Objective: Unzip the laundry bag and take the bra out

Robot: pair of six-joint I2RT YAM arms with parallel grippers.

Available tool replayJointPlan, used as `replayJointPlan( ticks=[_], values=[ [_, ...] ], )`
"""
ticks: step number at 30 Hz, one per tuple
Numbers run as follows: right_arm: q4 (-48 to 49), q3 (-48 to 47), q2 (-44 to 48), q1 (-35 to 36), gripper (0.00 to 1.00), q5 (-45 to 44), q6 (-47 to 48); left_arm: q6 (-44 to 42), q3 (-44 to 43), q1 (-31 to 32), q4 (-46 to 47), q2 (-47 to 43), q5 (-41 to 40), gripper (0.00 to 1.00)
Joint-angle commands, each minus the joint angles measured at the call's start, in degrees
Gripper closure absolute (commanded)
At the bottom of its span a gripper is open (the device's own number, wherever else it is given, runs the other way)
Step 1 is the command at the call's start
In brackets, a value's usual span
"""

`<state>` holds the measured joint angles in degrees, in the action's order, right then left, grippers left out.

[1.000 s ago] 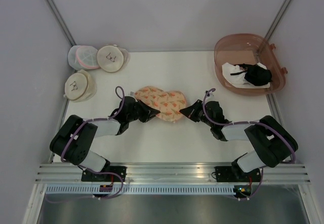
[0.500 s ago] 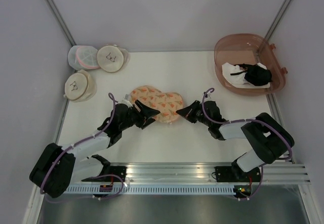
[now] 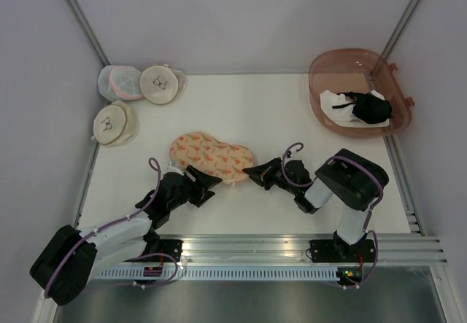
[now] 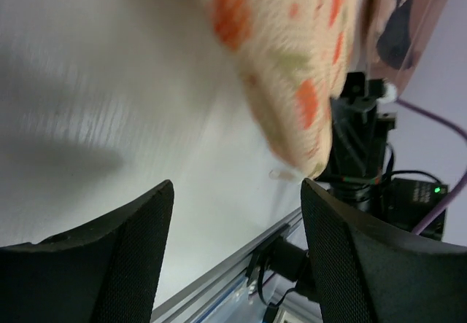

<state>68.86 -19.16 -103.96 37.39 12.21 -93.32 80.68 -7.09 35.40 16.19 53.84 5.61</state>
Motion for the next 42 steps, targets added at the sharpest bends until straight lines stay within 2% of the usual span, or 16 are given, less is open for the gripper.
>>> replayJointPlan(
  ticks=[1,4,8,15,17,24,30,33,34,37,42],
  values=[
    [16.74,1.84,-1.33,2.51,1.0,-1.13,-6.96,3.51,-0.99,0.29,7.27,-1.2,-7.69,0.25],
    [18.94,2.89,-1.59,3.83,1.0,-1.84,-8.37,2.11,-2.75,0.37,8.07,-1.99,-11.74,0.25],
    [21.31,4.04,-1.94,4.45,1.0,-2.98,-10.21,2.19,-4.07,0.37,8.95,-1.29,-13.25,0.22],
    [28.15,3.86,-6.59,5.68,1.0,-4.82,-12.85,5.88,-5.12,1.25,11.68,4.16,-9.22,0.22],
    [31.41,4.3,-8.0,5.94,1.0,-5.7,-14.08,5.97,-6.26,1.43,7.49,3.82,-7.37,0.22],
    [31.86,1.85,-8.27,6.38,1.0,-4.57,-13.3,5.8,-6.8,2.66,4.73,3.11,-3.06,0.22],
    [31.86,-0.61,-8.54,6.56,0.99,-1.4,-12.59,4.75,-6.35,2.66,5.35,4.07,-4.28,0.27],
    [31.86,-0.79,-7.75,6.65,1.0,-0.43,-12.06,3.69,-6.53,2.66,6.31,5.13,-5.34,0.41],
    [31.86,-0.62,-7.57,6.65,0.99,-0.26,-11.8,3.52,-6.44,2.66,7.1,5.39,-5.34,0.54],
    [31.86,-0.09,-6.69,6.73,1.0,0.27,-11.1,2.2,-6.88,2.66,7.02,5.04,-7.62,0.72],
    [31.86,0.09,-5.99,6.65,1.0,2.2,-8.91,0.88,-7.76,2.57,5.61,3.99,-9.38,0.89]
  ],
)
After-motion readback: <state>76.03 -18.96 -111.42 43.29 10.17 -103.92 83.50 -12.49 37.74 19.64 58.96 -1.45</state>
